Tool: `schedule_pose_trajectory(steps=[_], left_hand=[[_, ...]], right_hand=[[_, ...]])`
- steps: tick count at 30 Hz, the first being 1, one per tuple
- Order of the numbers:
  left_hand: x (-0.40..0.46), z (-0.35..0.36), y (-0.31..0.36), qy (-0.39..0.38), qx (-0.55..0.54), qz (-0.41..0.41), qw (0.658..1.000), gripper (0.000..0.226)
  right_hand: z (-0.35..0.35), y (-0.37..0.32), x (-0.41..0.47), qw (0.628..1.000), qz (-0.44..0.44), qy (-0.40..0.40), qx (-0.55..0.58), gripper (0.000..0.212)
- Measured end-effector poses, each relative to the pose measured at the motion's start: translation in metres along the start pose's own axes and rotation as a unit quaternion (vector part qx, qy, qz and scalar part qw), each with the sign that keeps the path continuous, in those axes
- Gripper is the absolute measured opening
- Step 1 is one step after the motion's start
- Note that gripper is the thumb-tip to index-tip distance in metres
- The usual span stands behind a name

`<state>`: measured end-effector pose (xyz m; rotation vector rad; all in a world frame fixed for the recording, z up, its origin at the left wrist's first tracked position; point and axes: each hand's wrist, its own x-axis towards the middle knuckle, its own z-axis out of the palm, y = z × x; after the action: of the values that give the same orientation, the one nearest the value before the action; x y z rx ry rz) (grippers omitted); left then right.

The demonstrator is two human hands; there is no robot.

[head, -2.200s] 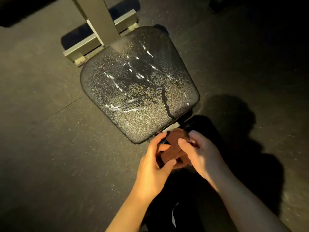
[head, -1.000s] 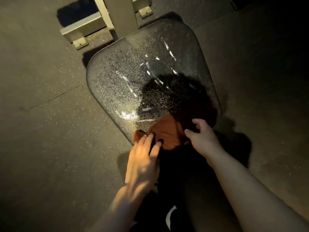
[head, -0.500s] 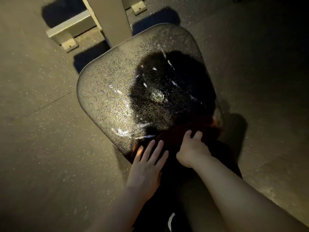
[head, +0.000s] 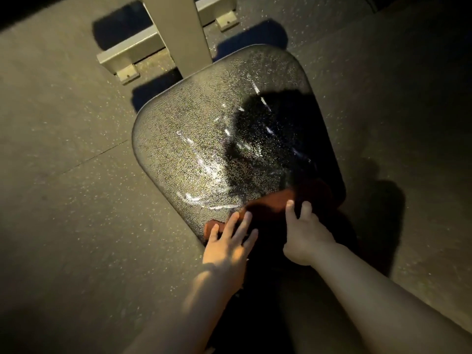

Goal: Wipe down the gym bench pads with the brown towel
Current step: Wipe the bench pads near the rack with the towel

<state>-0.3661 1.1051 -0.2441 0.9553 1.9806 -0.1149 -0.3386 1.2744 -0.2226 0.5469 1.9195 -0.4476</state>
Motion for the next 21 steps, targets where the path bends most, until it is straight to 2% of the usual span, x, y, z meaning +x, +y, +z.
schedule_pose_trajectory(steps=[1,2,8,12,16,21], left_hand=[[0.001,-0.005,0.003,-0.053,0.006,-0.026,0.998,0.077],[0.004,-0.01,0.007,-0.073,0.015,-0.037,0.997,0.076],[0.007,-0.015,0.012,-0.141,0.076,-0.07,0.985,0.081],[0.008,-0.014,0.016,-0.145,0.085,-0.094,0.981,0.088],[0.008,-0.022,0.022,-0.165,0.124,-0.103,0.973,0.089],[0.009,-0.027,0.029,-0.174,0.168,-0.108,0.964,0.089]], right_hand=[[0.002,0.002,-0.001,1.0,-0.007,0.008,-0.008,0.103],[0.003,0.004,-0.002,1.0,-0.012,0.015,-0.016,0.103],[0.012,0.003,0.004,0.998,-0.025,0.05,-0.042,0.1],[0.012,0.014,0.005,0.998,-0.052,0.044,-0.01,0.094],[0.028,0.03,-0.006,0.994,-0.09,0.061,-0.027,0.087],[0.055,0.038,-0.013,0.993,-0.093,0.064,0.039,0.092]])
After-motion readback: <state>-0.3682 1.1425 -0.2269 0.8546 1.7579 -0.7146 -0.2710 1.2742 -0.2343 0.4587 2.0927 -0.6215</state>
